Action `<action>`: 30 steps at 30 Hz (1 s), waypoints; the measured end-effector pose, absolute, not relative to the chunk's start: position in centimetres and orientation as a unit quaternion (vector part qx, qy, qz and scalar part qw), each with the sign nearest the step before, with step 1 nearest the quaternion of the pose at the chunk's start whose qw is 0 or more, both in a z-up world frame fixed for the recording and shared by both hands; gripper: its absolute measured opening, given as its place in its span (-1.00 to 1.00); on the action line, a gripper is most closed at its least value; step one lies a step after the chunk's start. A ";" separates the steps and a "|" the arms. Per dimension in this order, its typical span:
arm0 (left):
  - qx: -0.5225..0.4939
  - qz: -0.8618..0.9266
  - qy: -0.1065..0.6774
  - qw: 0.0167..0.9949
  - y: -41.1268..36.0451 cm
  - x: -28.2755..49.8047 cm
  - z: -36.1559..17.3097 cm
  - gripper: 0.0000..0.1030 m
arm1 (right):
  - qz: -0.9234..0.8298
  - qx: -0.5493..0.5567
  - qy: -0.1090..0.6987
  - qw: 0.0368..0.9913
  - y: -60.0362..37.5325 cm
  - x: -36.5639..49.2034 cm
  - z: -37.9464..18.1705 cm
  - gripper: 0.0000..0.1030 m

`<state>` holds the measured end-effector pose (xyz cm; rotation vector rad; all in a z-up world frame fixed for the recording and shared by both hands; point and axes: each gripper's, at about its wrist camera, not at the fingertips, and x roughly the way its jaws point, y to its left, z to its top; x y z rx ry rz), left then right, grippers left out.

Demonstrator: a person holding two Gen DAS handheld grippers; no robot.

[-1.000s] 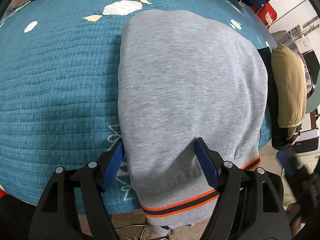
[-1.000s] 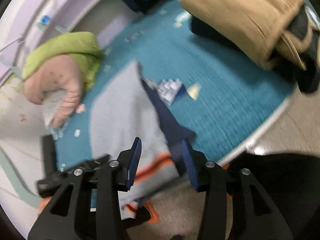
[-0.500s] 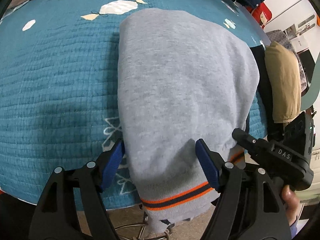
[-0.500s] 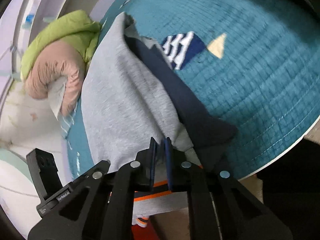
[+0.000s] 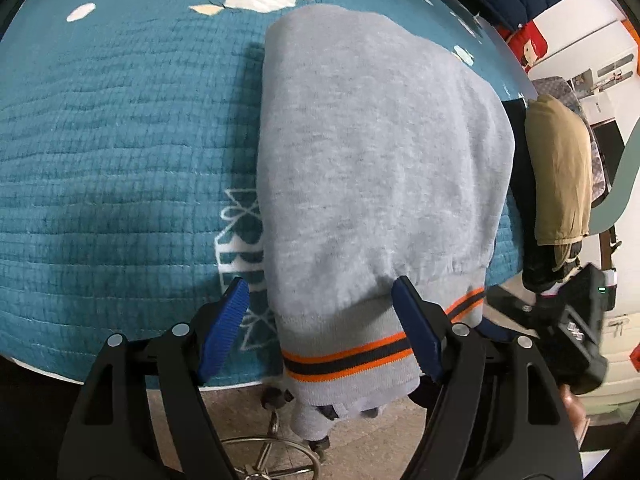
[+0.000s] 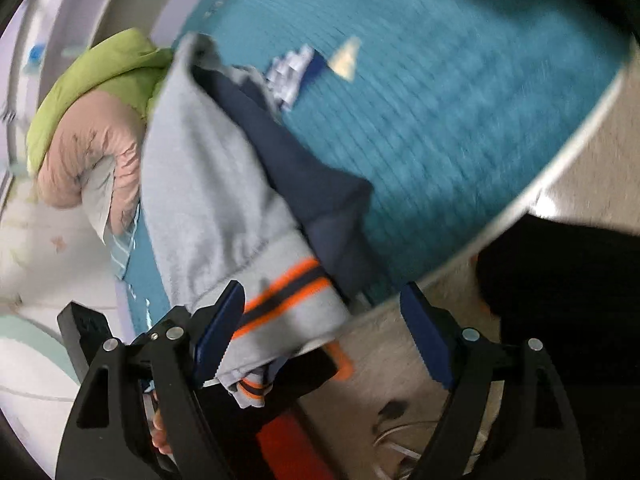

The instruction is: Fold large clothes

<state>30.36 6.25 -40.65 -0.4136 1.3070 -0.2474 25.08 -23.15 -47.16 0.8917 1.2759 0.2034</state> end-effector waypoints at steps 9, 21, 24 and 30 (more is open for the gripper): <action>-0.191 -0.112 0.606 0.764 5.9 30.6 -41.0 0.49 | 0.122 0.493 0.562 0.653 -24.0 25.0 -49.2 0.45; -0.197 -0.114 0.608 0.760 6.3 30.9 -41.3 0.51 | 0.144 0.496 0.557 0.650 -24.3 25.2 -47.4 0.14; -0.198 -0.115 0.610 0.759 6.5 31.0 -41.4 0.53 | 0.131 0.494 0.561 0.651 -24.0 25.9 -48.7 0.14; -0.204 -0.122 0.611 0.755 6.9 31.0 -41.8 0.57 | 0.141 0.513 0.543 0.650 -23.8 26.5 -49.8 0.16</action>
